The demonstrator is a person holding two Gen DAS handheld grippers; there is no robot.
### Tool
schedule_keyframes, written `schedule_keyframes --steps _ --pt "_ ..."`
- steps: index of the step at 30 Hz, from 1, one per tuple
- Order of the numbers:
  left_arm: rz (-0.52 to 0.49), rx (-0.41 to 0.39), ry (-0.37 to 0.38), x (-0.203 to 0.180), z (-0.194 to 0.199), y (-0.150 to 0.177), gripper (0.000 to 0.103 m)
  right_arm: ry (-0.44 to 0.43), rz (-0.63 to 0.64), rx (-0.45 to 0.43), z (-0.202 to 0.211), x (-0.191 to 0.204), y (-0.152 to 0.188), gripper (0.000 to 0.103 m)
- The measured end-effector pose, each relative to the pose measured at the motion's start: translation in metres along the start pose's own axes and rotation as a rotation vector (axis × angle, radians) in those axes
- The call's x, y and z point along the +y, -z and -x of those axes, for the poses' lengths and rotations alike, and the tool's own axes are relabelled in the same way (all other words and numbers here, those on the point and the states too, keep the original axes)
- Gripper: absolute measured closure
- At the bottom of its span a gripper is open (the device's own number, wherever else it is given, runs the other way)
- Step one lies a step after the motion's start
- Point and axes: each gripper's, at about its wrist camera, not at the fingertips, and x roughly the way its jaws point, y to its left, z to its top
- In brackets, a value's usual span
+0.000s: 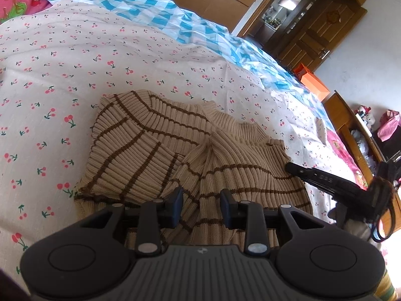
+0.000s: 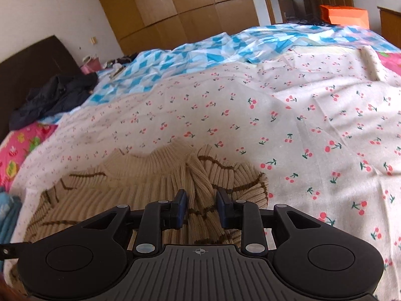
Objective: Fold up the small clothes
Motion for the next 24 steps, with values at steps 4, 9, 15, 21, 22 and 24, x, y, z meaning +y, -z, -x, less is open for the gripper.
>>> schedule_keyframes --steps 4,9,15,21,22,24 --pt "-0.004 0.002 0.004 0.000 0.000 0.000 0.066 0.010 0.049 0.036 -0.014 0.003 -0.002 0.076" --pt "-0.016 0.004 0.016 0.000 0.001 -0.002 0.066 -0.051 -0.037 0.052 -0.008 -0.010 -0.003 0.086" --pt "-0.133 -0.061 -0.038 -0.005 0.013 -0.013 0.062 -0.122 -0.352 -0.048 0.025 -0.051 0.015 0.094" --pt "-0.254 -0.027 -0.124 -0.011 -0.015 -0.031 0.063 -0.151 -0.359 -0.031 0.018 -0.058 0.027 0.094" --pt "-0.304 0.001 -0.137 -0.018 -0.024 -0.031 0.063 -0.160 -0.368 -0.029 0.017 -0.060 0.028 0.094" --pt "-0.355 0.047 -0.122 -0.027 -0.036 -0.030 0.063 -0.181 -0.384 -0.027 0.015 -0.064 0.030 0.094"
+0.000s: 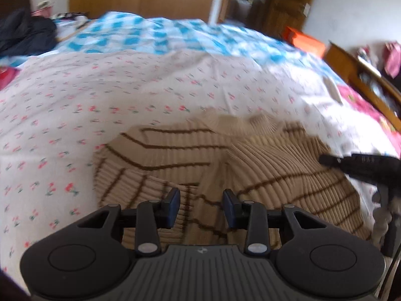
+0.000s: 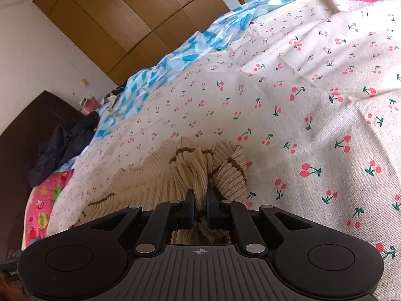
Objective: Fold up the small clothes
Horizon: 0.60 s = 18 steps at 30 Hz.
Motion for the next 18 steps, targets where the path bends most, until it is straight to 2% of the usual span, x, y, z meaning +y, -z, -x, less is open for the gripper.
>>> schedule_keyframes --steps 2,5,9,13,18 --pt "-0.052 0.032 -0.003 -0.011 -0.010 -0.003 0.062 -0.019 -0.022 0.005 -0.001 -0.004 0.000 0.094" --pt "-0.138 0.078 -0.051 -0.026 -0.026 -0.007 0.059 -0.035 -0.036 0.011 -0.001 -0.008 0.000 0.094" --pt "-0.184 0.122 -0.098 -0.034 -0.040 -0.014 0.058 -0.045 -0.034 0.017 -0.001 -0.009 0.001 0.094" --pt "-0.138 0.159 -0.055 -0.024 -0.035 -0.022 0.058 -0.056 -0.043 0.024 -0.001 -0.012 0.000 0.094" --pt "-0.026 0.148 -0.028 -0.003 -0.033 -0.028 0.058 -0.062 -0.044 0.029 -0.002 -0.014 0.000 0.094"
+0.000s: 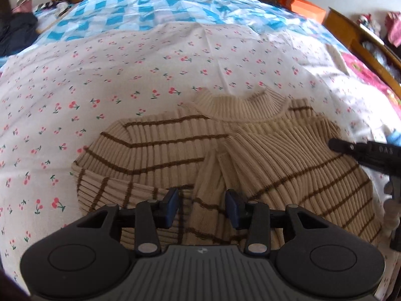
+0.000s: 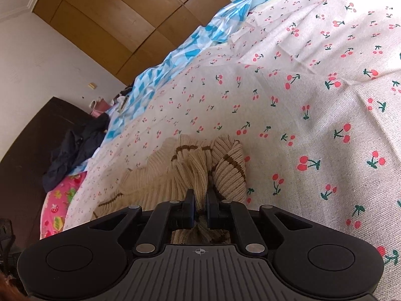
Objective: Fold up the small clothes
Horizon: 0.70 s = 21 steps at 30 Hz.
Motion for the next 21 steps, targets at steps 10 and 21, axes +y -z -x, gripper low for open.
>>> schedule_keyframes --steps 10,21 --pt "-0.103 0.056 -0.034 -0.025 -0.030 -0.013 0.069 -0.006 0.004 0.003 0.000 0.000 0.000 0.094" --pt "0.123 -0.147 -0.076 0.022 0.041 -0.013 0.089 -0.002 0.034 -0.022 0.005 0.007 0.002 0.092"
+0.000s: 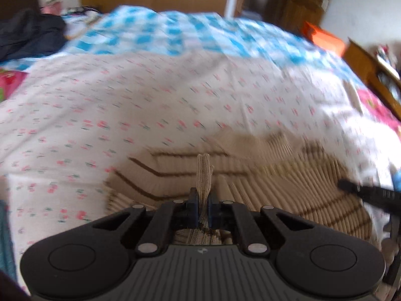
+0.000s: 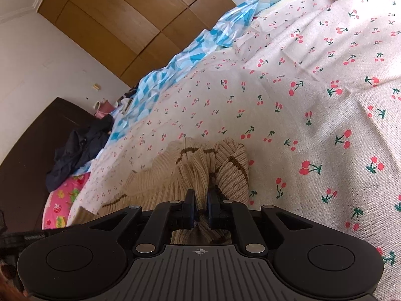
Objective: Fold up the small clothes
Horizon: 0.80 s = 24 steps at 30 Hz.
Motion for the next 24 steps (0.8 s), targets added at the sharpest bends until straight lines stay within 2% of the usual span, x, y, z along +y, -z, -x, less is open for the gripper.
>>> schedule_keyframes --steps 2,5,10,15,21,24 --pt "0.081 -0.056 -0.040 0.025 0.010 -0.004 0.089 0.010 0.008 -0.004 -0.001 0.002 0.001 0.092" --pt "0.153 -0.053 -0.091 0.054 0.002 0.001 0.089 0.028 0.052 -0.010 -0.003 0.008 0.004 0.089" --pt "0.122 0.013 -0.081 0.048 -0.025 0.024 0.089 0.040 0.091 -0.012 -0.003 0.013 0.006 0.089" --pt "0.099 0.002 -0.047 0.036 -0.026 0.024 0.089 0.038 0.081 -0.028 0.003 0.013 0.003 0.087" --pt "0.130 -0.037 -0.013 0.041 -0.010 0.023 0.089 0.129 0.221 -0.063 0.004 0.030 0.006 0.086" --pt "0.168 -0.048 0.006 0.049 -0.006 0.026 0.089 0.137 0.183 -0.098 0.010 0.030 0.005 0.086"
